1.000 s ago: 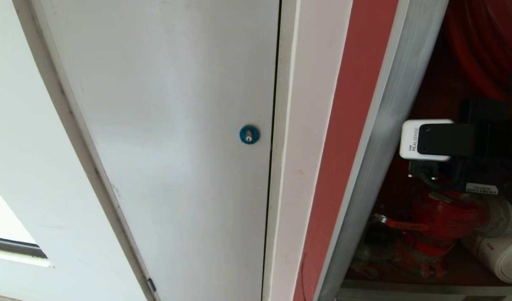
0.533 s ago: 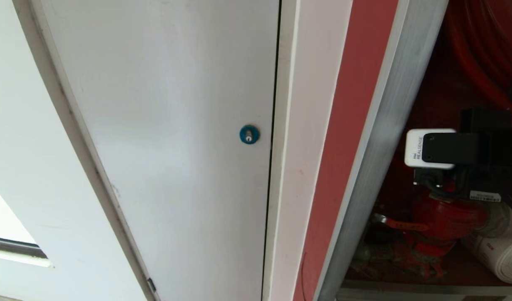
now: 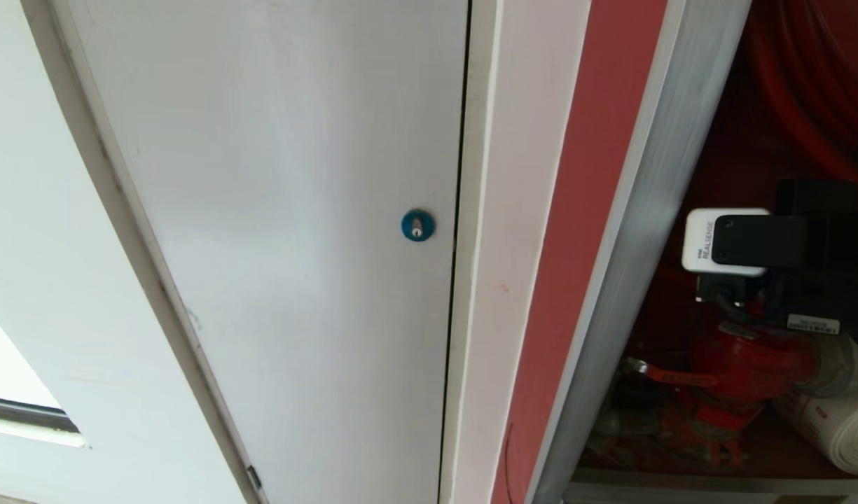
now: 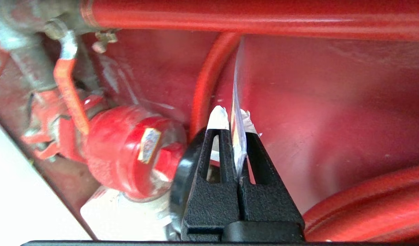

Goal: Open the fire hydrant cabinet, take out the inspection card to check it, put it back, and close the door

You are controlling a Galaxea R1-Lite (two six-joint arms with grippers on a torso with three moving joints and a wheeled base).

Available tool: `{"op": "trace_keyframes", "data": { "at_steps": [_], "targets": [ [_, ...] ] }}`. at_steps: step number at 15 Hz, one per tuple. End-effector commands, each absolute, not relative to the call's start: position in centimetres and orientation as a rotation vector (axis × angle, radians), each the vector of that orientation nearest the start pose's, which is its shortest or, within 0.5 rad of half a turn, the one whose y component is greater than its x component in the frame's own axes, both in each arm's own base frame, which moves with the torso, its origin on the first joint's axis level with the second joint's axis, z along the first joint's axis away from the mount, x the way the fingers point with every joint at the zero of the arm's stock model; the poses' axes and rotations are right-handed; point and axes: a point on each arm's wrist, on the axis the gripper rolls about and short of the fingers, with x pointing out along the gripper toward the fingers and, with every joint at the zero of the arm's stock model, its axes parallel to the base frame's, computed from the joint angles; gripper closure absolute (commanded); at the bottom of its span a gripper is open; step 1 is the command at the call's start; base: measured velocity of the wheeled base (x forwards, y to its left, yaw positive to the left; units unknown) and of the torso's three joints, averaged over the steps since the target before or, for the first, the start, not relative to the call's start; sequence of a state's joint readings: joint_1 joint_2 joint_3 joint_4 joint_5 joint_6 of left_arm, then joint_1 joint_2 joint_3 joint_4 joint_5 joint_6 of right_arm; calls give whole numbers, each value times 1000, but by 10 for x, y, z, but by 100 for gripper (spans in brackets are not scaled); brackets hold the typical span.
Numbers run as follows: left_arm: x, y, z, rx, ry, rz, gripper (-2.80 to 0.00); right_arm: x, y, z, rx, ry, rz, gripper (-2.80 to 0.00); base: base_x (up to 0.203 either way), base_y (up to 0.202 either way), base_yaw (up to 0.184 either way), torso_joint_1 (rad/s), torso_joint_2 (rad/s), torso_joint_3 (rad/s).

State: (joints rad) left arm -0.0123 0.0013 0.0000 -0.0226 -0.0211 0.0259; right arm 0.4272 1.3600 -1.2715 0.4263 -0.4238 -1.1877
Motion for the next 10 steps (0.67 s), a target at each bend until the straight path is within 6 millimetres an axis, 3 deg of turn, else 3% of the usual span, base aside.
{"op": "trace_keyframes", "data": {
  "at_steps": [1,10],
  "targets": [
    [-22,0,74,26,-8,-34,0,191,77,303,-1386,418,291,-280,0,0,0,0,0,0],
    [-22,0,74,26,-8,-34,0,188,76,301,-1386,423,294,-280,0,0,0,0,0,0]
  ]
}}
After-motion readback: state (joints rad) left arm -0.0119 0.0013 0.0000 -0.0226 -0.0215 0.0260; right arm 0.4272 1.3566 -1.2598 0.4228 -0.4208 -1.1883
